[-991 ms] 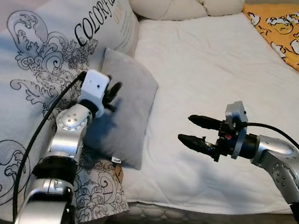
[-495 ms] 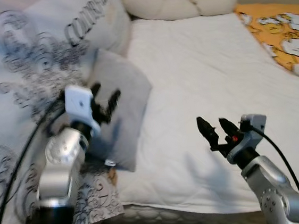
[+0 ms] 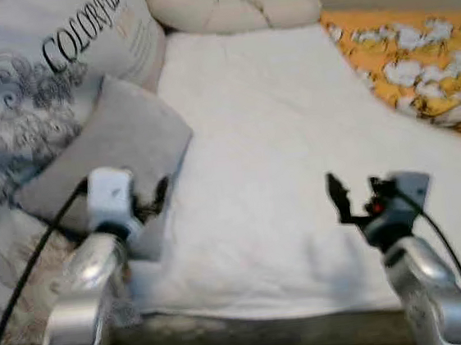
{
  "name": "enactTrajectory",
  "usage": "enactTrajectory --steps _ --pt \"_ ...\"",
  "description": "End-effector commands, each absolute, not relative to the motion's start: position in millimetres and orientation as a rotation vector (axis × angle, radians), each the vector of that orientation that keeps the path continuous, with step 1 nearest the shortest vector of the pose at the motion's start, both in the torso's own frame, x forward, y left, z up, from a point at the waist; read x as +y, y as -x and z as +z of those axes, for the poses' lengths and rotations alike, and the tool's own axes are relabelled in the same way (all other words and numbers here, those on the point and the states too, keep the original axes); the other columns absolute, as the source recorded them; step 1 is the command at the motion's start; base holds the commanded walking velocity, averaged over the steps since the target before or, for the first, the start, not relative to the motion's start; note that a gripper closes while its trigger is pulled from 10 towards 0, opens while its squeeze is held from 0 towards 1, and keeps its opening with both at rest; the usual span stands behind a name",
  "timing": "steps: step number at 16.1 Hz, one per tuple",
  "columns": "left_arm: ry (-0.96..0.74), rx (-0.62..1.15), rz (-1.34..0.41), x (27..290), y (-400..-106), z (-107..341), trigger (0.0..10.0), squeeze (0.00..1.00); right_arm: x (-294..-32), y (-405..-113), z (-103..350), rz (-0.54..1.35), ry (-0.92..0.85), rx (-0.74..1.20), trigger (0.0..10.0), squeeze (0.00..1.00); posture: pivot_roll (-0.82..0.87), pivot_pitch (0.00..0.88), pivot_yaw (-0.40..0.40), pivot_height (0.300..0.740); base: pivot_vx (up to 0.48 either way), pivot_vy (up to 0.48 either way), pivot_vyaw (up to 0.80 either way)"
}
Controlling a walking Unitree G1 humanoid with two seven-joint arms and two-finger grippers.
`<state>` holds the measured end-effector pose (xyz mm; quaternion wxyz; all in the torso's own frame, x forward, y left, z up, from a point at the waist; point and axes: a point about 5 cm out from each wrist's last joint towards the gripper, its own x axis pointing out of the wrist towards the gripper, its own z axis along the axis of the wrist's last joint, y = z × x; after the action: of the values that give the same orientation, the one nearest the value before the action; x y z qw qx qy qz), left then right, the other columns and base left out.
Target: Clean up the room
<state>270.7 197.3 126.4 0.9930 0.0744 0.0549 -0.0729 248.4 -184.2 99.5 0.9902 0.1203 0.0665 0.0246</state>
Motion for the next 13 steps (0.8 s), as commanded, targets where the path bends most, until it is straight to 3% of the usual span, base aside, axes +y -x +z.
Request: enactTrajectory --steps 1,2,3,13 --pt "-0.155 0.115 -0.144 196 -271 126 10.0 1.0 -191 -250 100 0.014 -0.216 0.132 10.0 1.0 0.02 0.0 -0.042 0.74 0.0 -0.428 0.0" --pt "-0.168 0.125 -0.135 199 -267 124 10.0 1.0 -191 -249 94 0.005 -0.202 0.148 10.0 0.45 0.02 0.0 -0.052 0.74 0.0 -0.424 0.0" --pt "-0.184 0.138 -0.12 202 -265 122 10.0 1.0 -187 -249 88 -0.004 -0.195 0.167 10.0 0.0 0.03 0.0 -0.06 0.74 0.0 -0.428 0.0" --pt "-0.266 0.176 -0.08 212 -280 119 10.0 1.0 -168 -267 84 0.014 -0.205 0.157 10.0 0.0 0.03 0.0 -0.041 0.74 0.0 -0.431 0.0"
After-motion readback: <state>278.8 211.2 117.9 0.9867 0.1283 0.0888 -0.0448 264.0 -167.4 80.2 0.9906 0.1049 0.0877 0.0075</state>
